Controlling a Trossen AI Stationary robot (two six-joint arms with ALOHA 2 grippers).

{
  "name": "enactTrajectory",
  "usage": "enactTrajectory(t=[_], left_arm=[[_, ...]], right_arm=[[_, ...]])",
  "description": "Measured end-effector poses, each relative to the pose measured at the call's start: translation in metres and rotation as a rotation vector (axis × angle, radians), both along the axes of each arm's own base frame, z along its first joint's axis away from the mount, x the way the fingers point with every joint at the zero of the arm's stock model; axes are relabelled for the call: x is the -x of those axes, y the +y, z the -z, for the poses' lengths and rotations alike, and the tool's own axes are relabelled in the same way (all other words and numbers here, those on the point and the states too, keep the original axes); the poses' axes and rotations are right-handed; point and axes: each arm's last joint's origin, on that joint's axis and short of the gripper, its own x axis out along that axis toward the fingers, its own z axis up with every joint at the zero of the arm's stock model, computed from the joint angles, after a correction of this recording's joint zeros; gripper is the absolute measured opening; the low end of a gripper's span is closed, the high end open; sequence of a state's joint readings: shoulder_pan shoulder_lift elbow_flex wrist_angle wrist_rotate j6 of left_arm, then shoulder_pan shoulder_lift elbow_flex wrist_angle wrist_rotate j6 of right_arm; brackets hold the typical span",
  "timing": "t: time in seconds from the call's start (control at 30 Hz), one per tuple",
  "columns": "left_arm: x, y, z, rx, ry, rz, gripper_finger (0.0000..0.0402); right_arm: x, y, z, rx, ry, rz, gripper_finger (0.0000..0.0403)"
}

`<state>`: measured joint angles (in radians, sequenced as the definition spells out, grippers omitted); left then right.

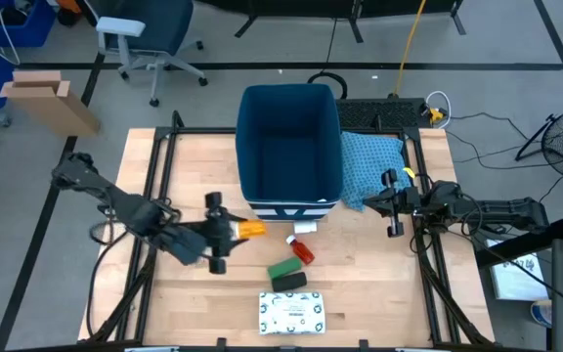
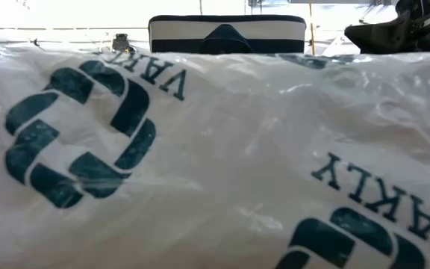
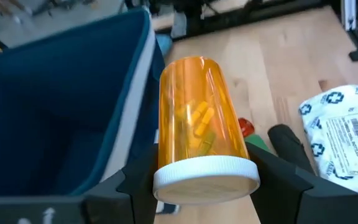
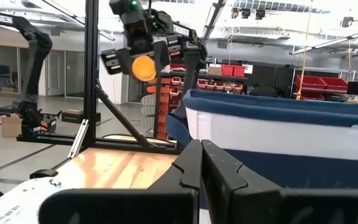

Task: Pick & place medical supplies in basket/bin
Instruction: Put the orange pill bottle into the blue bin

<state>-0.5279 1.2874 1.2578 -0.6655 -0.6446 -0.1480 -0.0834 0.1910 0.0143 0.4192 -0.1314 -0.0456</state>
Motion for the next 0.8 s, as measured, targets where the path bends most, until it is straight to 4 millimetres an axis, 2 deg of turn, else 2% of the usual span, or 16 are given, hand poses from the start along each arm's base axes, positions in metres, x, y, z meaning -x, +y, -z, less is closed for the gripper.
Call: enactTrajectory(t=[0.13, 0.4, 0.57, 0.7, 0.8], left_arm=[[0.027, 0.02, 0.013, 0.019, -0.124, 0.003, 0.0203], [0.077, 0.054, 0.066, 0.102, -0.51, 0.052, 0.0203], [0.098, 0.07, 0.093, 0.177, -0.662, 0.006, 0.0203], [0.101, 0.077, 0.091, 0.224, -0.707, -0.042, 0.0203], [0.098, 0.081, 0.066, 0.227, -0.753, -0.069, 0.0203]], right_arm=[[0.0, 0.0, 0.001, 0.0, 0.006, 0.0, 0.0], [0.0, 0.0, 0.001, -0.005, 0.01, -0.001, 0.0], [-0.001, 0.0, 0.004, -0.014, 0.042, -0.002, 0.0], [-0.001, 0.0, 0.006, -0.012, 0.065, -0.001, 0.0], [-0.001, 0.0, 0.006, -0.011, 0.062, -0.001, 0.0]])
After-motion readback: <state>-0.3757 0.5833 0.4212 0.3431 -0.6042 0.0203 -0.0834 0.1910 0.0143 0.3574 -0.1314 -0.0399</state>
